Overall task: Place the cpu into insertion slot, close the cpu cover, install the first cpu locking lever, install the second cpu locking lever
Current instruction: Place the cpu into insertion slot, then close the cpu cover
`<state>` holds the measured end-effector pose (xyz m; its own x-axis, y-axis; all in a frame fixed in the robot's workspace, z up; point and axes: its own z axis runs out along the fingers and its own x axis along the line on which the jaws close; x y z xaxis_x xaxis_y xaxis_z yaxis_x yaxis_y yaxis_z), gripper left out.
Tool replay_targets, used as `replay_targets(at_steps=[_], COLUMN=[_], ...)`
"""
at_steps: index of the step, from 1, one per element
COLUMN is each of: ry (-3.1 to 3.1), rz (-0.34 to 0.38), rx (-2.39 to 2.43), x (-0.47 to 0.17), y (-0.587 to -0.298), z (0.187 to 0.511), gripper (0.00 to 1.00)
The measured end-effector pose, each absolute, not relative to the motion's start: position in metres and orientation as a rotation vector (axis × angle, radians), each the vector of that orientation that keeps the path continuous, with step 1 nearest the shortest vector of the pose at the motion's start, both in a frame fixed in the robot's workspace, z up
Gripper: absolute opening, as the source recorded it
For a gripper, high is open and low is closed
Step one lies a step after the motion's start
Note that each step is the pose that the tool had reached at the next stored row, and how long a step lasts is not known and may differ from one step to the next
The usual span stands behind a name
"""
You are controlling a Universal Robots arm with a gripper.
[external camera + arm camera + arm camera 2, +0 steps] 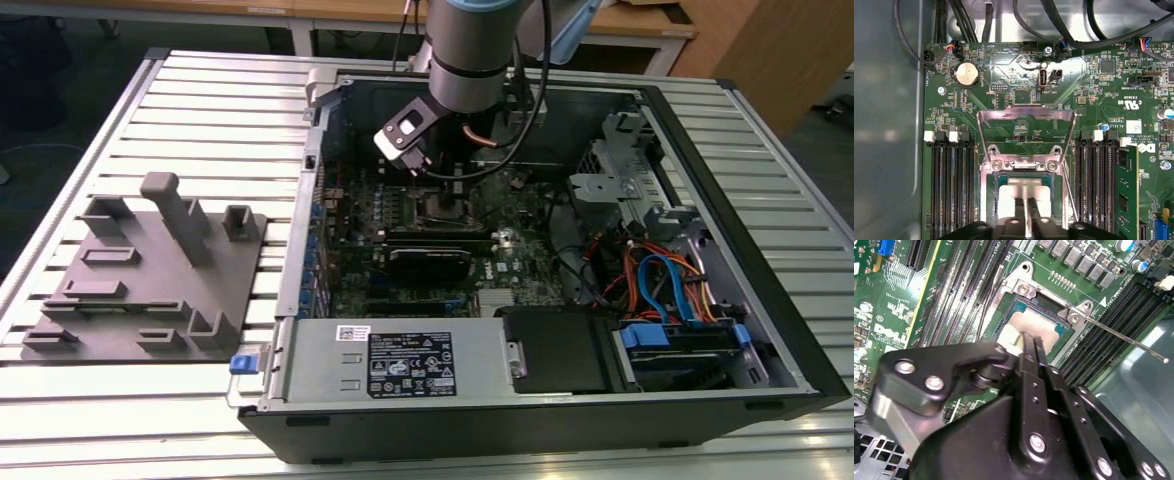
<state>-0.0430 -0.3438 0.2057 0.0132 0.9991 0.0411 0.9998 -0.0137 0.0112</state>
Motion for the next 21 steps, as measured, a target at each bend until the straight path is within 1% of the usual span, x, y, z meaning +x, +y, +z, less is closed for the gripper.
replay_targets(at_steps=[1,3,13,21], ry=[-2.191,-2.191,-2.191,-2.191], rz=[-0.058,-0.058,-0.057,-0.057], rx=[-2.221,-2.221,-2.221,-2.221], x=[-0.0430,-0.0430,-0.0429,-0.0430], y=[-0.3438,-0.3438,-0.3438,-0.3438], z=[0.2057,0.2057,0.2061,0.2127], gripper=[0.12,0.10,0.10,0.10])
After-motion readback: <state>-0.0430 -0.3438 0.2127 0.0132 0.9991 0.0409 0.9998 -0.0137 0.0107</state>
